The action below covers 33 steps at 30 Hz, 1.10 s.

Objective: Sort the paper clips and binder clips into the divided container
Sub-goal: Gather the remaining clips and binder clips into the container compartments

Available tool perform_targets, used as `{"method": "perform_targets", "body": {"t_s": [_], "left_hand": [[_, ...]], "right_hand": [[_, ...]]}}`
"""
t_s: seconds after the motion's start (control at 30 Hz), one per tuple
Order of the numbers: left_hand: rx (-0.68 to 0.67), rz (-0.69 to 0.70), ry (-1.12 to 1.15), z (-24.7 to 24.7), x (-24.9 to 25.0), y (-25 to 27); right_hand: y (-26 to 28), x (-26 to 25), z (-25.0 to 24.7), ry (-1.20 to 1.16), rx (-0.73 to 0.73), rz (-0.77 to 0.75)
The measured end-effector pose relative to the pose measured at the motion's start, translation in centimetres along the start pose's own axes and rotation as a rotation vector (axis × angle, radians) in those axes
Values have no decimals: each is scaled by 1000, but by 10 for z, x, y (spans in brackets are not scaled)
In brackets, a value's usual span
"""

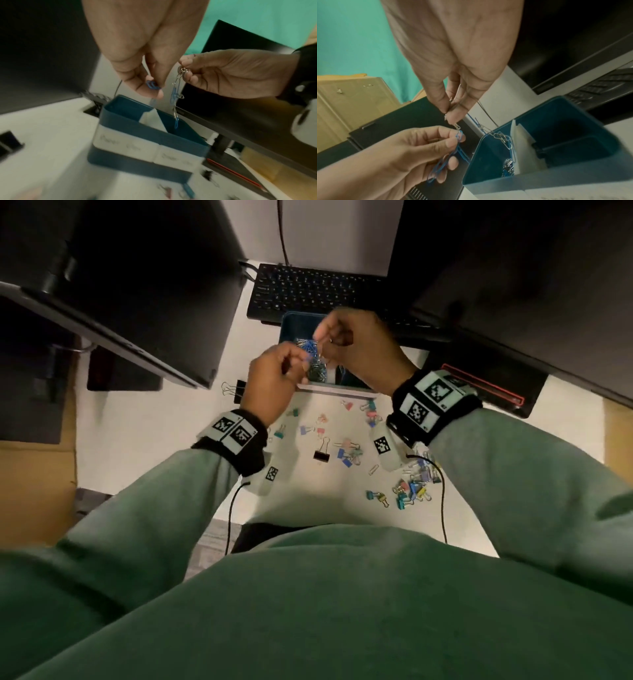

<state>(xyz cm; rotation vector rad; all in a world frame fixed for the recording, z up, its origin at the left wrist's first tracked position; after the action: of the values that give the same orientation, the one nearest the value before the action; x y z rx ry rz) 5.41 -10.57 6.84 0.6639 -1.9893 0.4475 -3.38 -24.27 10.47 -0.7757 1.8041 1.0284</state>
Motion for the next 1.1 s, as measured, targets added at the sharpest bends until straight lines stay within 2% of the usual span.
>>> {"method": "perform_targets", "body": {"t_s": [0.1,0.23,0.3,0.4,0.43,0.5,0.6,0.67,0.83,1.0,1.1], "left_hand": [[27,-74,-109,-13,-14,-28],[-109,-126,-265,-7,-29,-50],[-102,-79,-332,-4,-24,-49],[53,41,-315,1,-5,-26],[55,76,-295,10,-2,-12],[-104,118,-280,44,-3,20],[-461,64,-407,95,-20,68],[-585,93,-509,114,-32,89],[-535,125,-551,130,-37,89],[-617,67,-627,142,-46,76],[-559,47,-635,137,-45,65]], "right_hand": [[-29,0,18,55,25,37],[-44,18,33,291,-5,76],[-35,31,23,323,21,111],[-3,46,-3,253,130,72],[10,53,-13,236,152,64],[37,77,-25,273,149,109],[75,128,-30,449,46,237],[99,158,-30,599,-16,286],[136,195,-24,804,-30,321],[132,201,-11,902,-48,266],[125,199,-3,951,-79,250]]}}
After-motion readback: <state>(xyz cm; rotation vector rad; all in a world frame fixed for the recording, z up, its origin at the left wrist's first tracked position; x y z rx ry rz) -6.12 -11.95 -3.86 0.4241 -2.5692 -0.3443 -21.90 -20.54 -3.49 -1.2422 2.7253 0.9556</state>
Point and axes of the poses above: each hand's wrist, its own y-axis away from the middle knuckle, its own z-axis out of the palm, x = y × z, the point moved 5 cm from there along -y, towards the middle knuckle, and after that the axes turned 12 degrees about z, right-handed, at the moved point
